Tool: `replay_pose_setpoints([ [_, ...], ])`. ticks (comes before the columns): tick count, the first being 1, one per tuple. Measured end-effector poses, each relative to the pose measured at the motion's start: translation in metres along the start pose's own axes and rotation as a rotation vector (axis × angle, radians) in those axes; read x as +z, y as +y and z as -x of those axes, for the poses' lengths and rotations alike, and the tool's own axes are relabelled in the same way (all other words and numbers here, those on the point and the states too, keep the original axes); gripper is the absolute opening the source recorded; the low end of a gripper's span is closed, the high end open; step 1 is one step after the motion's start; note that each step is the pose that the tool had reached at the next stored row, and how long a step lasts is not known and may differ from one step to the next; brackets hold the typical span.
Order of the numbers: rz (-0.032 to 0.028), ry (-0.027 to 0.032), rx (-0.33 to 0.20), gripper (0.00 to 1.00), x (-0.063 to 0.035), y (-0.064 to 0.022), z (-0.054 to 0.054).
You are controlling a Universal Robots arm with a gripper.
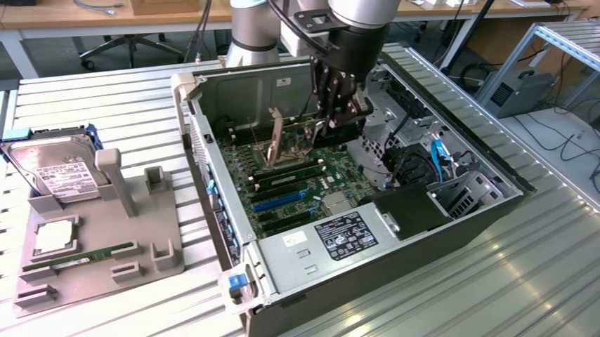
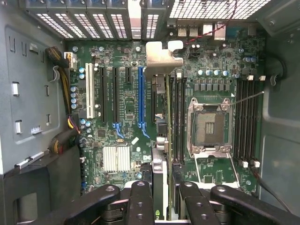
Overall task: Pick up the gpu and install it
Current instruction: 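Insert the gpu into the slot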
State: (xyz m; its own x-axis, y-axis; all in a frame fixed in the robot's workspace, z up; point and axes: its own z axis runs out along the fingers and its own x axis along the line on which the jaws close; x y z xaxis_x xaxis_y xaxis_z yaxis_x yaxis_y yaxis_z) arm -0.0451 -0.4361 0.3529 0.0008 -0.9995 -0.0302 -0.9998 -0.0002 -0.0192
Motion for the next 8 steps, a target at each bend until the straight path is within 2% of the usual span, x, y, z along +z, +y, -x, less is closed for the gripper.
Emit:
replay_pose_setpoints([
  [8, 0.0000, -0.0001, 0.000, 0.27, 0.0021, 0.0000, -0.0015],
])
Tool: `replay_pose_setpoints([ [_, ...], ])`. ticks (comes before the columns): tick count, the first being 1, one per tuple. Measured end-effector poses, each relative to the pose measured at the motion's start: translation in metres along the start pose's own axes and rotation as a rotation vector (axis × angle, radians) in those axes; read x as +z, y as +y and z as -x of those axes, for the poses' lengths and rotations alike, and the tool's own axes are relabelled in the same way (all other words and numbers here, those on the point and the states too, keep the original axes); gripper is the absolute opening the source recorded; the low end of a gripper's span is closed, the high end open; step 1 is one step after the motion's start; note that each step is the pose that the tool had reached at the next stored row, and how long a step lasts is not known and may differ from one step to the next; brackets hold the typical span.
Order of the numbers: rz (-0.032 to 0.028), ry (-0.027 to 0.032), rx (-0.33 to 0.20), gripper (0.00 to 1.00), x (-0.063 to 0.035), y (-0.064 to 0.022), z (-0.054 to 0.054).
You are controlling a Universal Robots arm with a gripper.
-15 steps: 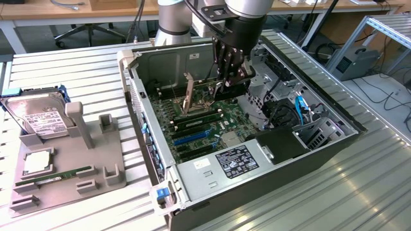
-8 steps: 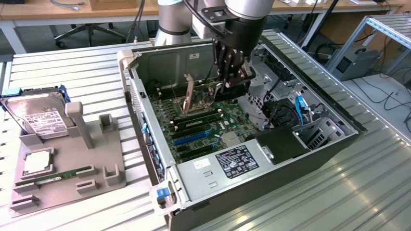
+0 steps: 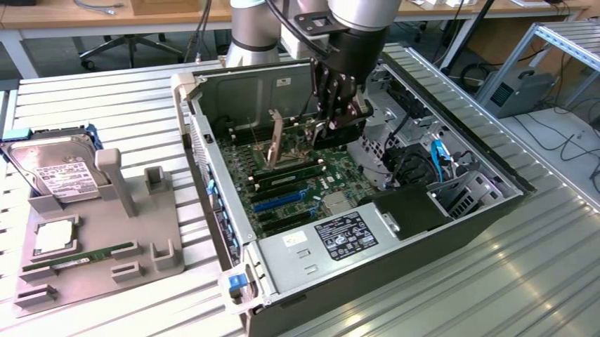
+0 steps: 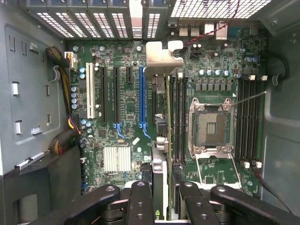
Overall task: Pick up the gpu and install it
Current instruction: 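Insert the gpu into the slot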
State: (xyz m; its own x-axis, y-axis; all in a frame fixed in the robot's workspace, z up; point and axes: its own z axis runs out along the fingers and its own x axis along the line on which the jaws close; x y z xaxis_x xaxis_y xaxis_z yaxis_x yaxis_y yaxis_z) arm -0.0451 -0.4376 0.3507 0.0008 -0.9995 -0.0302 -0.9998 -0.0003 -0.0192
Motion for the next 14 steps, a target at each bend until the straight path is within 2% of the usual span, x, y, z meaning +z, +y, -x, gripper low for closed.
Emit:
replay_pose_setpoints([
  [14, 0.0000, 0.0001, 0.000, 0.27, 0.0032, 0.0001, -0.0021],
])
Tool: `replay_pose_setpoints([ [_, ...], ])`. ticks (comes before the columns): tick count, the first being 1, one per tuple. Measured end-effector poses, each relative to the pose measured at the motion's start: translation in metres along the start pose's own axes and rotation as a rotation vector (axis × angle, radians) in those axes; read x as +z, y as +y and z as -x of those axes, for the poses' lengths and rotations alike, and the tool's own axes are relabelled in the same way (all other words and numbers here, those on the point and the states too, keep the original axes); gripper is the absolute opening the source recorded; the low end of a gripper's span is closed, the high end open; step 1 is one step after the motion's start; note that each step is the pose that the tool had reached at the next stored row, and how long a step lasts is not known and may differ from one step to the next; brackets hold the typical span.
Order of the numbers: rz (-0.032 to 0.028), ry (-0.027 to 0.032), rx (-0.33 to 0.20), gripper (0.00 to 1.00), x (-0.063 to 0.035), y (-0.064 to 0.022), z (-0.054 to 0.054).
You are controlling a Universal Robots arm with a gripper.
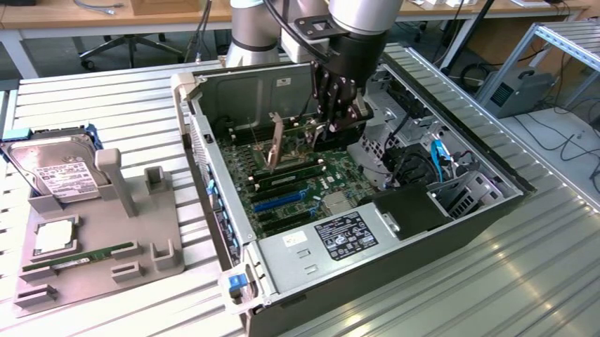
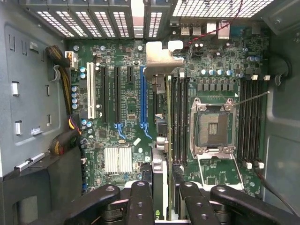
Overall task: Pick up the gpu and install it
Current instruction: 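Insert the gpu into the slot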
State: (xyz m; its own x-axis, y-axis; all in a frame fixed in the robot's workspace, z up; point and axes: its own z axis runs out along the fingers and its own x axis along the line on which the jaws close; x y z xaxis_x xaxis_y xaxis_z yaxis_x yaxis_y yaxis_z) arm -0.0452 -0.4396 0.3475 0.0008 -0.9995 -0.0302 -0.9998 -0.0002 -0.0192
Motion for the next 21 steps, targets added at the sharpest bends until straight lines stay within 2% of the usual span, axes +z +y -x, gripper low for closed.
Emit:
replay_pose_setpoints([
  [21, 0.0000, -0.0001, 0.000, 0.27, 0.0049, 0.0001, -0.0032],
])
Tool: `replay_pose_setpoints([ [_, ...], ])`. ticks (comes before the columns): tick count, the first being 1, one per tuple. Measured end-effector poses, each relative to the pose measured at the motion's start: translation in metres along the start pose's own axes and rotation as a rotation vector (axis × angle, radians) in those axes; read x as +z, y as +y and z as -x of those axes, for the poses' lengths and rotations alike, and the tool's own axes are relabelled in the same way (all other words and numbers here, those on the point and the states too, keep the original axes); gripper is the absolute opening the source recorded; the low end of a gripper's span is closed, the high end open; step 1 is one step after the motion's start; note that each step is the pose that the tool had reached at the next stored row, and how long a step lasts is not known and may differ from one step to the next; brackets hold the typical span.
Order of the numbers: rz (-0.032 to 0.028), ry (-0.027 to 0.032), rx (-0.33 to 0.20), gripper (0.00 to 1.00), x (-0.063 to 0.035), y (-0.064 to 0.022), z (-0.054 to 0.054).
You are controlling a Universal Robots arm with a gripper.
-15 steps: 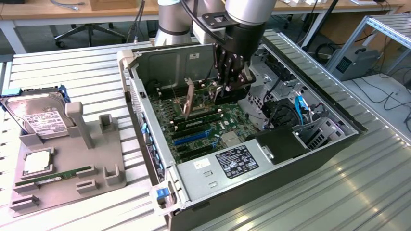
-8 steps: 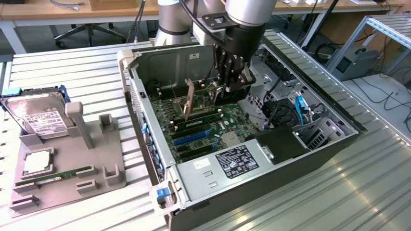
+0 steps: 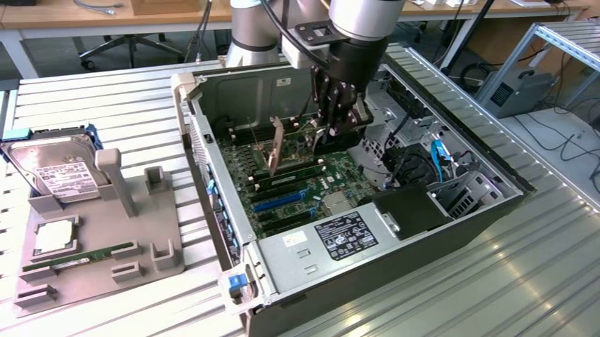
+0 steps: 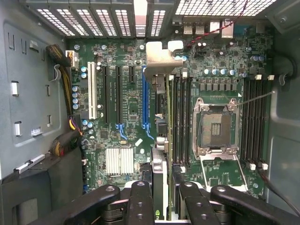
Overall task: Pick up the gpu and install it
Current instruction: 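Insert the gpu into the slot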
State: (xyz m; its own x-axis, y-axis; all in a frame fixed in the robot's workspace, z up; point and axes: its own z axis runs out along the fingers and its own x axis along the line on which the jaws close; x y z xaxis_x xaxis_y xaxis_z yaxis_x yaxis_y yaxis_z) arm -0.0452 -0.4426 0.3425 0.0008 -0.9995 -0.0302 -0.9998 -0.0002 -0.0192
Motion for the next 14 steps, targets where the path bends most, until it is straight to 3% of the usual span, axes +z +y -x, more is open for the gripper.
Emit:
replay_pose_setpoints([
  [14, 0.0000, 0.0000, 0.000, 0.27, 0.0030, 0.0001, -0.0019],
])
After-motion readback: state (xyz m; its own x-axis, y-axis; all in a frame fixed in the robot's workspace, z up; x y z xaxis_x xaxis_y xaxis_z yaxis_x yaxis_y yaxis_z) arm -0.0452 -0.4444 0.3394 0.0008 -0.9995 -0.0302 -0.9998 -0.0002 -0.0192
